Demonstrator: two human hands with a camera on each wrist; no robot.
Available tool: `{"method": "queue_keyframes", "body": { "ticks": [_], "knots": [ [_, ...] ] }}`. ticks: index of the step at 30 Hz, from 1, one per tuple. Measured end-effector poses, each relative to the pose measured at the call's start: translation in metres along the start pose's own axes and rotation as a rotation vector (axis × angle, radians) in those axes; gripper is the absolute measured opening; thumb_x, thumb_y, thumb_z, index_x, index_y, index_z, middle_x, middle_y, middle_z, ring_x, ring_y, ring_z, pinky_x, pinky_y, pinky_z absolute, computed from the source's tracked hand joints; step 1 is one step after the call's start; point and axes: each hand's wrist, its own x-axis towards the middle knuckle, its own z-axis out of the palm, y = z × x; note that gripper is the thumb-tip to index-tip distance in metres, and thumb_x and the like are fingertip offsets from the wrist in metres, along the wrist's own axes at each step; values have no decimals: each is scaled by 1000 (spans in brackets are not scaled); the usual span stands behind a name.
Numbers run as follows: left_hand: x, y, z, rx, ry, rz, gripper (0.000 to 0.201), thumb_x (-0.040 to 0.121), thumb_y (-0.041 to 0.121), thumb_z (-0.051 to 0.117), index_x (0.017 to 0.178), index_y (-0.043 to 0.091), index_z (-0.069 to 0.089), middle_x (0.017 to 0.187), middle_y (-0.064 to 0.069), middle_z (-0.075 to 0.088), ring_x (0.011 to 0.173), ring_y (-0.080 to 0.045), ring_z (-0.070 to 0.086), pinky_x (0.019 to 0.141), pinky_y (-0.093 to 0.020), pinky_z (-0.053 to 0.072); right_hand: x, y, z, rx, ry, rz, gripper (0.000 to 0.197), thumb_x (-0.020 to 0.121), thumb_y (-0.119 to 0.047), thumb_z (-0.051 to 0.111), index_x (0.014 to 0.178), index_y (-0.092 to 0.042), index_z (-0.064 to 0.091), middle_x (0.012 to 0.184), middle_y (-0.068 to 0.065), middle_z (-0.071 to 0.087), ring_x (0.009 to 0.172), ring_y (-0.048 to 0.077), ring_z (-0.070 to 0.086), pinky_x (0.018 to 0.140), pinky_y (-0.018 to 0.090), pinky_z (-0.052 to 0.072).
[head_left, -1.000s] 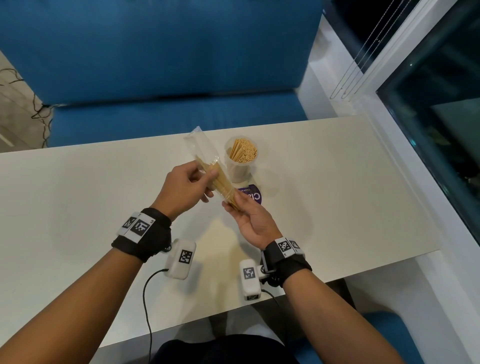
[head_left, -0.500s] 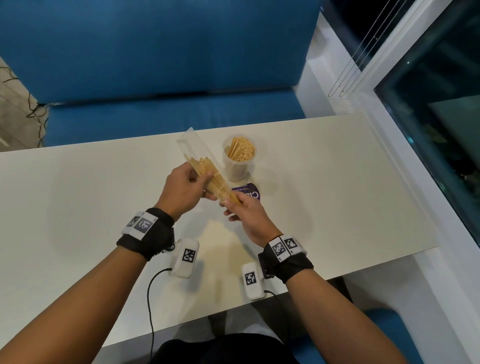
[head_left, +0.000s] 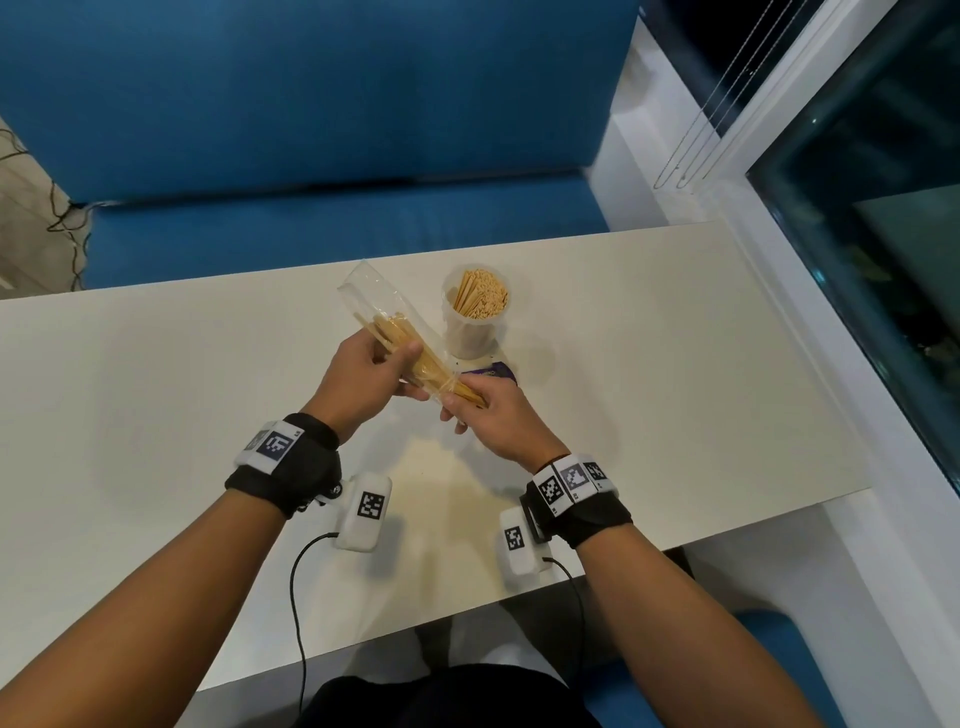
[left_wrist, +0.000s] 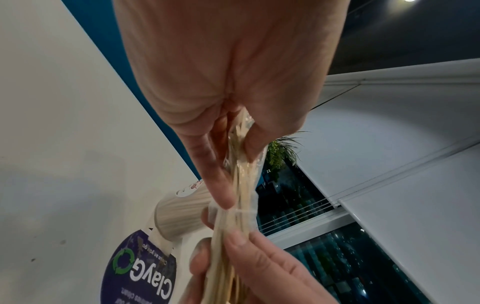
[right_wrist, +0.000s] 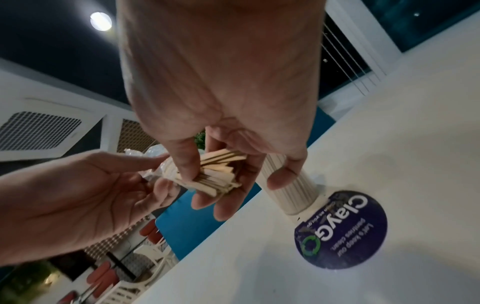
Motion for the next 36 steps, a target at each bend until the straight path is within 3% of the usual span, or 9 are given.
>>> {"method": "queue_keyframes", "body": {
  "ticks": [4,7,10,15,19,24,29,32,36],
  "knots": [
    [0,2,6,-54,-11,-10,35,103,38,57,122,9,57,110,-9,74,77,-26,67,63,-41,60,-3,-7,5,-32,-34,-24,16,106,-29,56,99,-19,67,83,-7,69,73,11,64,72,27,54],
    [1,4,11,-26,26,39,31,105,34,54,119,6,60,96,-3,75,61,-24,62,55,-37,56,-2,-12,12,-12,-21,20,16,107,-28,53,99,-19,63,84,-5,66,76,13,62,71,28,51],
    [0,4,12,-19,24,65,31,106,30,53,114,4,67,79,-5,73,56,-26,62,58,-39,55,-2,-17,16,77,0,68,17,105,-30,54,105,-16,64,84,2,66,75,15,64,69,35,54],
    [-3,4,11,-134,-3,48,25,104,23,55,119,4,59,103,-14,75,62,-23,63,58,-38,57,1,-9,17,50,64,17,20,103,-35,62,106,-15,67,74,-9,61,65,8,54,63,28,44],
    [-1,3,9,-166,23,17,25,105,22,55,119,2,62,96,-14,74,63,-21,62,58,-35,58,2,-10,12,51,34,10,13,104,-19,60,108,-10,68,76,-9,64,69,7,58,68,23,48],
    [2,4,9,-128,103,53,31,106,25,51,112,-3,64,87,-12,72,61,-25,62,64,-41,57,5,-16,11,653,97,108,35,99,1,55,133,4,61,105,14,71,83,24,68,68,32,51],
    [-3,13,22,-62,121,194,24,105,24,55,113,1,56,95,-15,73,59,-31,63,54,-42,58,6,-30,16,1317,251,350,31,108,-16,44,110,6,65,101,21,73,88,32,67,84,40,54],
    [-5,11,28,91,79,241,24,100,39,60,113,19,58,95,-9,73,61,-32,67,54,-48,59,9,-36,17,1390,225,369,33,110,-15,40,106,3,67,94,17,78,91,29,72,91,39,55],
    [-3,15,24,144,102,290,27,96,43,63,115,25,57,102,-5,70,79,-30,69,56,-42,60,10,-38,15,1252,159,322,32,110,-15,40,105,-1,68,95,15,75,84,25,68,80,34,50]
  ]
}}
